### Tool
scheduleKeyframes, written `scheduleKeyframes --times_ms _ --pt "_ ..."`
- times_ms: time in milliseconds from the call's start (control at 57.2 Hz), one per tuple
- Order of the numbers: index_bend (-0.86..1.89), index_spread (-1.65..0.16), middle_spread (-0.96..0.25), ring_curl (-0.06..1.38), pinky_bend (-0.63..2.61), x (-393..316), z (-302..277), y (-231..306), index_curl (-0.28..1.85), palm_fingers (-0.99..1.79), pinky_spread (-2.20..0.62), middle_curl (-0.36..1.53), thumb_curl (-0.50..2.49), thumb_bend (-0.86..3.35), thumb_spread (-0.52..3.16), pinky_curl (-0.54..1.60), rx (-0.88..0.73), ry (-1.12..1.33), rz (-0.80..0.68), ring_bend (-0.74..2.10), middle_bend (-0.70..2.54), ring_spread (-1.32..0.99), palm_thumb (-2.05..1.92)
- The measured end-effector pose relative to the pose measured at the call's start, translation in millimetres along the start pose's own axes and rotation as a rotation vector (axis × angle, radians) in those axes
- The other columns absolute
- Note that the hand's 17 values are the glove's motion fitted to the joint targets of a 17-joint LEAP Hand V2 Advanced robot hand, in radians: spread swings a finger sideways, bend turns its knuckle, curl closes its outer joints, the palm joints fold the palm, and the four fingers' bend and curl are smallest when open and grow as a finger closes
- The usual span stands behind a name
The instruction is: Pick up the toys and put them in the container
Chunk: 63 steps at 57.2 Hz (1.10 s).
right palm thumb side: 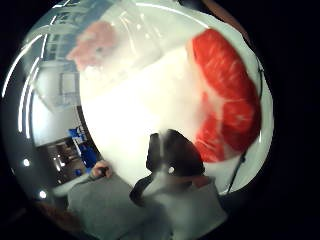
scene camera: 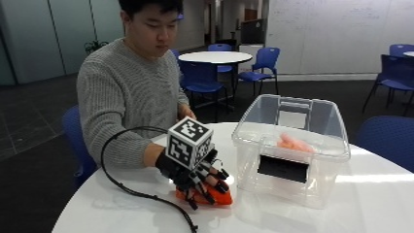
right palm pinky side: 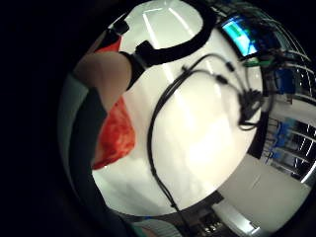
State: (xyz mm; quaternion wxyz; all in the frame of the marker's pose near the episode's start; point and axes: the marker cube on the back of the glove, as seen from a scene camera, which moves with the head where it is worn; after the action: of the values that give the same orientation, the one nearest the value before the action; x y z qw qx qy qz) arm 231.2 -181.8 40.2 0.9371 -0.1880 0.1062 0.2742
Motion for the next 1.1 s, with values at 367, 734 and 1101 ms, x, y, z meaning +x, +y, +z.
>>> scheduleKeyframes --times_ms 367,734,1101 --pt "0.16 -0.40 -0.17 0.34 1.27 -3 22 -6 0.32 -0.01 -0.06 0.29 0.42 0.06 1.41 0.37 0.125 0.059 0.019 0.83 0.13 -0.18 0.24" --pt "0.64 -0.40 -0.22 0.49 1.02 -6 -10 4 0.52 1.02 -0.39 0.45 0.79 0.23 1.05 0.36 0.433 -0.061 -0.039 1.18 0.59 -0.43 0.68" --pt "0.70 -0.34 -0.22 0.57 1.03 -78 -232 26 0.69 0.92 -0.43 0.57 1.08 0.22 0.60 0.44 0.662 -0.111 -0.360 1.21 0.66 -0.46 0.65"
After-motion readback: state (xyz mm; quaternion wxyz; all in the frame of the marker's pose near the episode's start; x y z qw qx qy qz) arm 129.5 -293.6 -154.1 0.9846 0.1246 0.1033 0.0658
